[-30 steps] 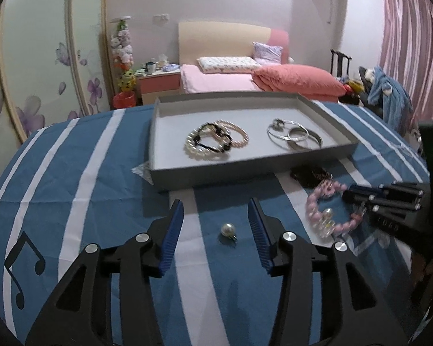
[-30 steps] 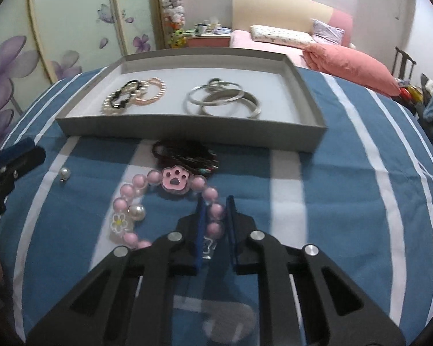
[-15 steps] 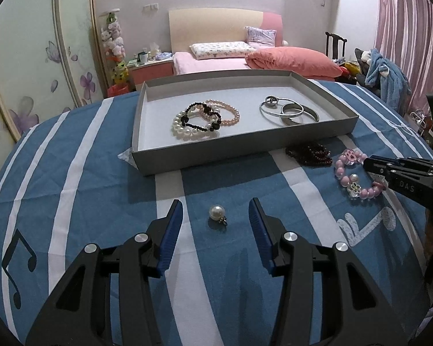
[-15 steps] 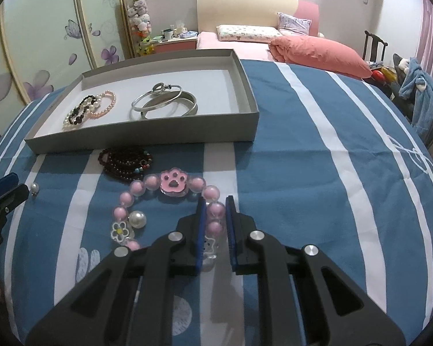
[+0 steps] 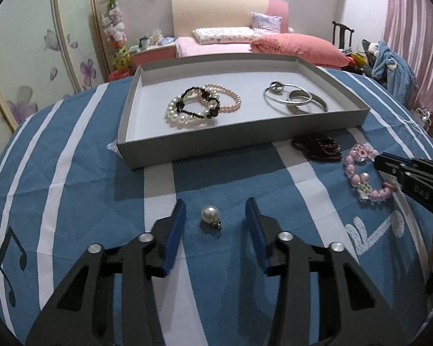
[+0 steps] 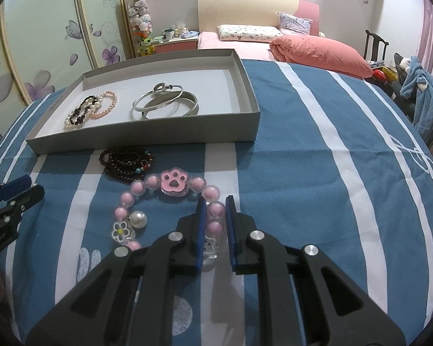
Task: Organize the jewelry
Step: 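Grasp the pink paw-charm bracelet with the right tool while the left tool grasps the pearl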
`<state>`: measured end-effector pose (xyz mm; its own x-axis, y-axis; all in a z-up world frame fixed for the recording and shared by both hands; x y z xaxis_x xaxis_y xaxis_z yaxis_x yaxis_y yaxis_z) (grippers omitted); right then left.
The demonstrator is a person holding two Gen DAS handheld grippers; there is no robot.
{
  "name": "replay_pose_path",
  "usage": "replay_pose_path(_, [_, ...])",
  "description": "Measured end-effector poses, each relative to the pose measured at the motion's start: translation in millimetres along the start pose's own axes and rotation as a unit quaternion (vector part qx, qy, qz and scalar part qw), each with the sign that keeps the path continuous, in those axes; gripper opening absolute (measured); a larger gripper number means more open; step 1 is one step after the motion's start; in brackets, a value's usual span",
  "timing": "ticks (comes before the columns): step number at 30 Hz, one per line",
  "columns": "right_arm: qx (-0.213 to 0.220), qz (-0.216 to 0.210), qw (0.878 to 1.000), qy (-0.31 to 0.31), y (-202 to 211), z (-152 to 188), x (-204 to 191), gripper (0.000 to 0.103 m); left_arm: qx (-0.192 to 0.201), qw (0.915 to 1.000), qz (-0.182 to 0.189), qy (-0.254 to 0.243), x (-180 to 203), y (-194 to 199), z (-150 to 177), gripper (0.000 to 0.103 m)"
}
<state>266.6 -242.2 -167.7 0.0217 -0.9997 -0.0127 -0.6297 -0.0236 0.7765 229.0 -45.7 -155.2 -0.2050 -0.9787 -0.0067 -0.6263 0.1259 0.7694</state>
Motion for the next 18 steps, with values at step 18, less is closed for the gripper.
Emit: replay_pose_path(18, [-0.001,-0.020,1.000,0.017,0,-1,-12,0.015,-0.006,0.9993,-0.028,0.025,-15,0,2,0.014])
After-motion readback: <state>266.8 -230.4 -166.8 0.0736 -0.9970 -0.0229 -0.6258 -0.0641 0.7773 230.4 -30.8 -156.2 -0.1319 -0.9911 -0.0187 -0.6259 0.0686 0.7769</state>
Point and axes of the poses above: each gripper's, at about its wrist camera, not at the fingertips, and y roughly against the way its jaws point, x to its right, z to its underside, the point moved 9 cm from there along -y, roughly the way its jaws point, and after that the axes turned 1 degree about y, right-handed, at the moved point
